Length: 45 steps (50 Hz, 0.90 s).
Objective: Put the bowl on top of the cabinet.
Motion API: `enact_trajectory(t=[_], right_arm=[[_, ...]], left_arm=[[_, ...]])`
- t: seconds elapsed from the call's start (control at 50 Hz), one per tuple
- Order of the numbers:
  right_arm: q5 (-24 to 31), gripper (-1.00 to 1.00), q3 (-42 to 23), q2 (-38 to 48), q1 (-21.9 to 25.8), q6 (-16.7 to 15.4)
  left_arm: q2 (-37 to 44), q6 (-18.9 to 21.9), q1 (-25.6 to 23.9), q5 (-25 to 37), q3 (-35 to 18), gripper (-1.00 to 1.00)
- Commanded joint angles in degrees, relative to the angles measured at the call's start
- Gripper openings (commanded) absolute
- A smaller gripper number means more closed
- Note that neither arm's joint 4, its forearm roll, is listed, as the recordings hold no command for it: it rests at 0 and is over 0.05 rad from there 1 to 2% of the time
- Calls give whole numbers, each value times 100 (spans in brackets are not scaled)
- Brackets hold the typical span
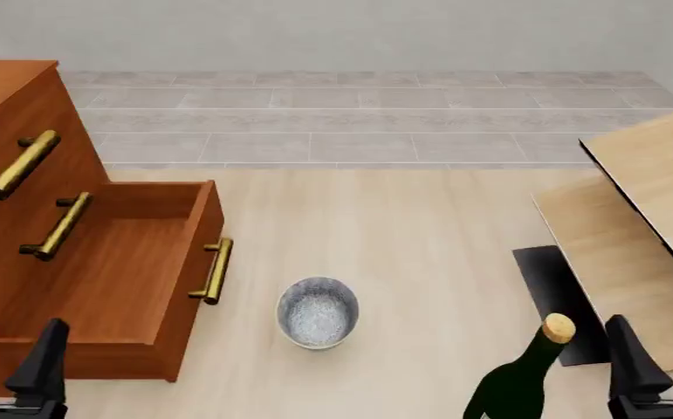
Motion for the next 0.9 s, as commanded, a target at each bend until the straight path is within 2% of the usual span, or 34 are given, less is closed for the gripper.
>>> enact_trajectory(t=[0.02, 0.22, 0.32, 0.36, 0.42, 0.48, 0.58, 0.66, 0.7, 0.78, 0.86, 0.9], right_arm=[[-147, 100, 119, -127, 100, -52], [-129, 100, 113, -128, 88, -50], [-144, 100, 122, -128, 84, -39], [-148, 100, 126, -125, 86, -44], [-148, 100, 122, -113, 100, -47], [-141, 100, 108, -105, 104, -35], [-176, 100, 126, -68, 105, -8], [-189, 100, 126, -50, 96, -3], [-180, 100, 128, -55, 89, 1], [-189, 100, 119, -27, 88, 17], [-170, 100, 118, -45, 87, 4], [-159, 100, 116, -54, 77, 13]], left_arm=[[40, -20, 2, 17, -64, 100], [30, -3, -48, 140, -201, 100], [103, 122, -236, 178, -334, 100], [308, 85, -405, 148, -394, 100], [1002, -33, -438, -178, -555, 100], [1281, -150, -502, -275, -665, 100], [1839, 154, -917, -363, -1021, 100], [1840, 315, -1186, -221, -1253, 100], [2122, 307, -1344, -193, -1422, 100], [2304, 597, -1708, -90, -1757, 100], [2528, 831, -1892, -38, -2009, 100], [2734, 807, -1927, -17, -2165, 100]])
